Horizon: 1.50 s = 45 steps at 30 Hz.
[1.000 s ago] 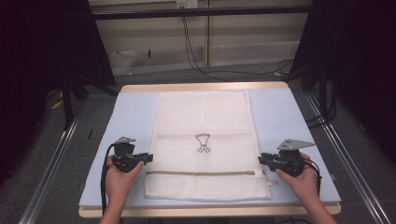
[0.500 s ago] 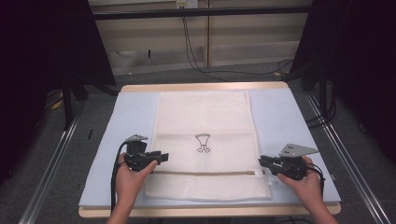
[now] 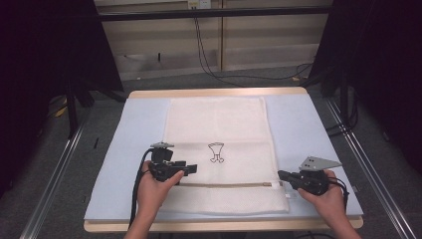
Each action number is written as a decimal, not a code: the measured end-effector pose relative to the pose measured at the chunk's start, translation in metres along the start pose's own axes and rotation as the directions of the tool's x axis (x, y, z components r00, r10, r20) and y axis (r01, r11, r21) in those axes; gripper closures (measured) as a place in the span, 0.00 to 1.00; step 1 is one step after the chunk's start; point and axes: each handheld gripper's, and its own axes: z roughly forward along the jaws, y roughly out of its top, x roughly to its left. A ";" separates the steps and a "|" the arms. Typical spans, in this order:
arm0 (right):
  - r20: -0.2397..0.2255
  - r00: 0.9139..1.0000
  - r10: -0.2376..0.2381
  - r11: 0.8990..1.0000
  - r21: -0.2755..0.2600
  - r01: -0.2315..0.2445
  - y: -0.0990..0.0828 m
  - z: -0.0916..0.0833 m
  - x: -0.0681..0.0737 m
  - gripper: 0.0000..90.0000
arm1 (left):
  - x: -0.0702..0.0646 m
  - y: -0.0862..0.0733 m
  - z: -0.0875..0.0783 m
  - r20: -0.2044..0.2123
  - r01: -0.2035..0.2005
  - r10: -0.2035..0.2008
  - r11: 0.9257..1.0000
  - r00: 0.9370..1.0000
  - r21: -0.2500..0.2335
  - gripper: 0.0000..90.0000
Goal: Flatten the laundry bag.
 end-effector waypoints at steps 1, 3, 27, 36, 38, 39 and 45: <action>-0.003 1.000 -0.001 1.000 -0.001 0.001 0.000 0.000 0.000 1.00 | -0.004 0.002 0.002 0.005 -0.011 0.011 1.000 1.000 0.002 0.48; 0.000 1.000 0.003 1.000 0.001 -0.003 -0.001 0.000 0.000 1.00 | -0.007 0.003 0.004 0.004 -0.024 0.024 1.000 1.000 0.001 0.45; 0.015 0.999 -0.043 0.999 0.018 0.043 -0.005 0.000 0.002 1.00 | -0.060 0.019 0.059 0.165 -0.045 0.033 0.997 0.986 0.070 0.24; -0.008 0.999 -0.043 0.999 0.027 0.043 -0.003 0.001 0.007 1.00 | -0.077 0.020 0.072 0.212 -0.049 0.026 0.993 0.977 0.106 0.29; -0.015 0.999 -0.052 0.998 0.037 0.053 -0.004 0.002 0.009 1.00 | -0.079 0.020 0.076 0.230 -0.039 0.012 0.992 0.973 0.116 0.29; -0.015 0.999 -0.052 0.998 0.037 0.053 -0.004 0.002 0.009 1.00 | -0.079 0.020 0.076 0.230 -0.039 0.012 0.992 0.973 0.116 0.30; -0.026 0.998 -0.057 0.996 0.063 0.059 -0.008 0.005 0.010 1.00 | -0.086 0.021 0.084 0.246 -0.033 -0.002 0.990 0.969 0.136 0.32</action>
